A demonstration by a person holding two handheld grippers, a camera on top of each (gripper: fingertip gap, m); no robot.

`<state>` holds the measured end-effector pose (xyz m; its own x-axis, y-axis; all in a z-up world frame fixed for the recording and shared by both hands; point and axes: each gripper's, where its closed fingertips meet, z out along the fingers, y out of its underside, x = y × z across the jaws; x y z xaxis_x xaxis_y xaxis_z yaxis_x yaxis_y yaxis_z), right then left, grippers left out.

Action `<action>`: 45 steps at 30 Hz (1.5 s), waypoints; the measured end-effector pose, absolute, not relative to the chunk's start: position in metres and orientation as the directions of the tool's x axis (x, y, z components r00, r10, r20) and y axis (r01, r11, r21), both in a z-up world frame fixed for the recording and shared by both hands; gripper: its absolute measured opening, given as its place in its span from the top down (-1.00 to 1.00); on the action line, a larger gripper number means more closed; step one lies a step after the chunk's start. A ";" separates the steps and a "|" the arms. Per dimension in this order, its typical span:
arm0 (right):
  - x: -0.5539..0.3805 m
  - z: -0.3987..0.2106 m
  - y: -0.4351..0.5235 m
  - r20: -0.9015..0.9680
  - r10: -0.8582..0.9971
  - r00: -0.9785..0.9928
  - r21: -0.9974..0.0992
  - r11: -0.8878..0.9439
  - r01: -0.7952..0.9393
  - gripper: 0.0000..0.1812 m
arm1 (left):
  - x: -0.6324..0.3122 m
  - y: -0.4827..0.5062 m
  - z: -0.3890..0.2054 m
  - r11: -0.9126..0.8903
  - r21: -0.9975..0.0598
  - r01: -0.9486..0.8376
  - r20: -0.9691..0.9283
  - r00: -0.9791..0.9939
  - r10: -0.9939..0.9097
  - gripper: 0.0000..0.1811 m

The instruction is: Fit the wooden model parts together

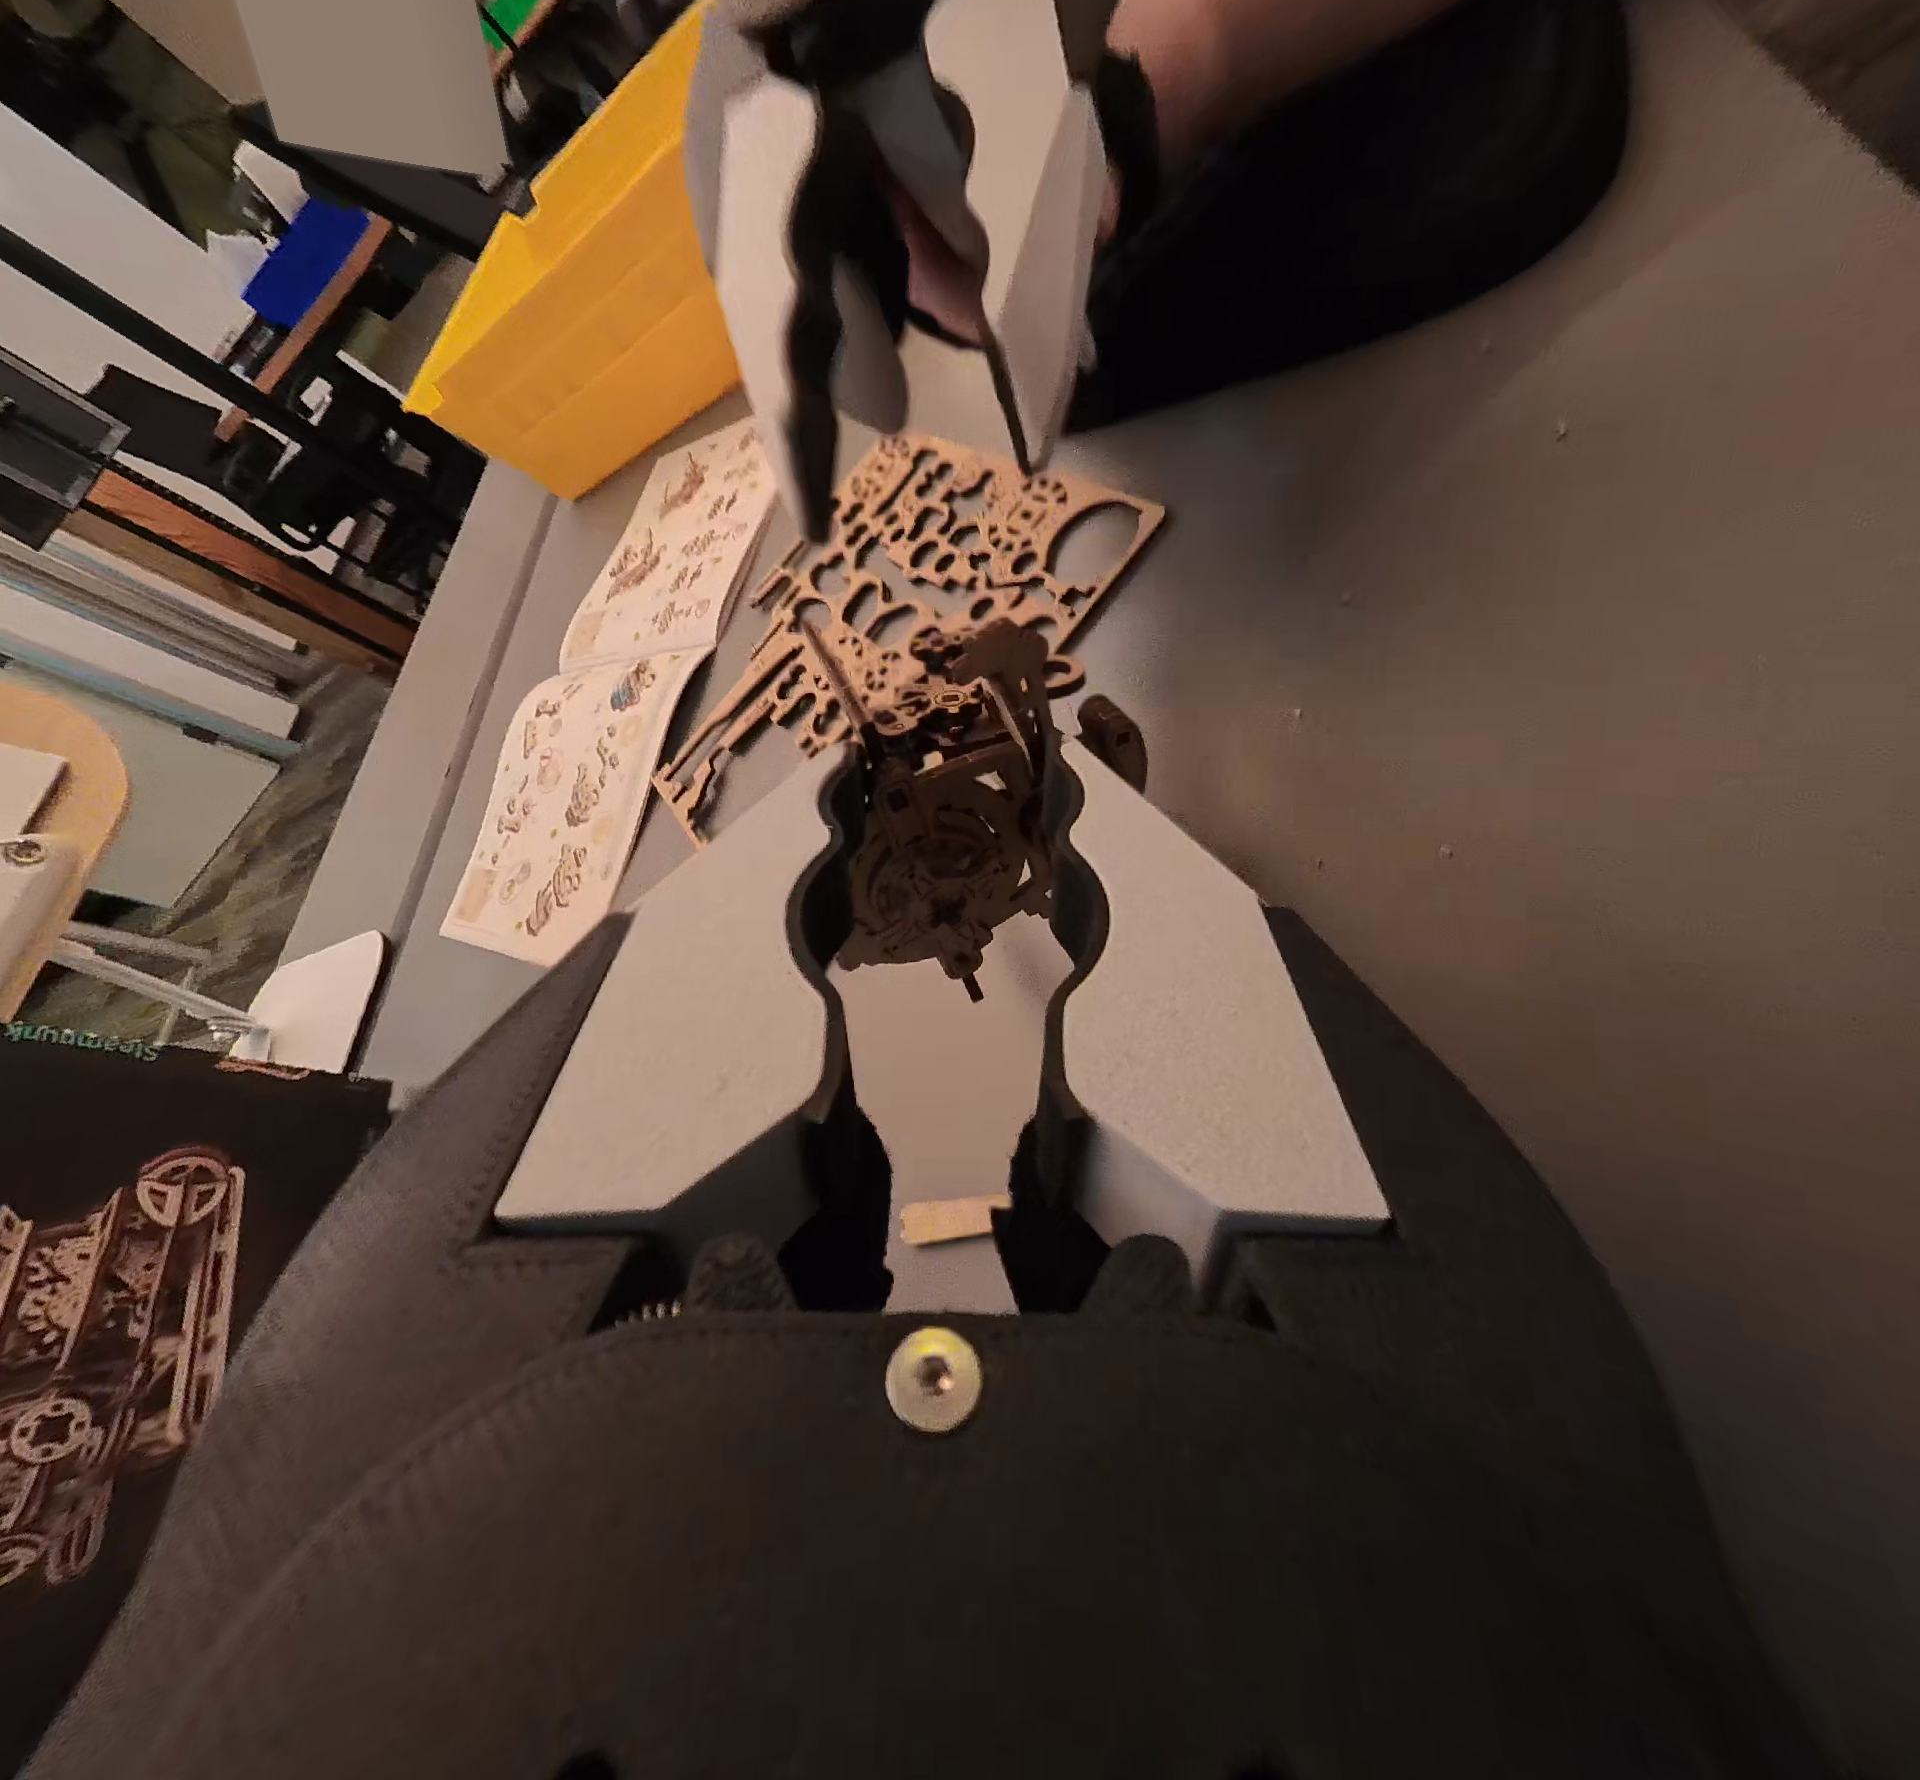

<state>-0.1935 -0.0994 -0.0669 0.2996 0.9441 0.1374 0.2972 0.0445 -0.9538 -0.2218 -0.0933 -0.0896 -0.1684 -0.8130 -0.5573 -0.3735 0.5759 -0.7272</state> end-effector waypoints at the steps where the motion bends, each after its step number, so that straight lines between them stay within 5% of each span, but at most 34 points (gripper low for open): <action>1: -0.192 -0.061 -0.099 0.186 0.931 0.313 -0.951 0.090 0.297 0.46 | -0.222 -0.092 -0.093 0.575 -0.720 -0.388 -0.557 -0.172 -0.813 0.65; 6: -0.218 -0.060 -0.098 0.305 0.909 0.284 -0.874 0.148 0.462 0.24 | -0.221 -0.093 -0.100 0.541 -0.718 -0.438 -0.502 -0.212 -0.838 0.64; 14: -0.237 -0.092 -0.084 0.332 0.922 0.199 -0.684 0.090 0.724 0.40 | -0.223 -0.089 -0.102 0.541 -0.651 -0.532 -0.518 -0.210 -0.829 0.64; 24: -0.230 -0.112 -0.083 0.326 0.941 0.096 -0.588 0.122 0.800 0.57 | -0.221 -0.094 -0.104 0.543 -0.642 -0.542 -0.507 -0.232 -0.830 0.64; 34: -0.233 -0.108 -0.081 0.312 0.940 0.140 -0.712 0.133 0.690 0.61 | -0.232 -0.101 -0.091 0.286 -0.844 -0.453 -0.182 -0.259 -0.949 0.46; 45: -0.225 -0.111 -0.073 0.294 0.940 0.172 -0.760 0.121 0.639 0.62 | -0.239 -0.077 -0.066 0.029 -0.943 -0.331 0.043 -0.210 -0.977 0.57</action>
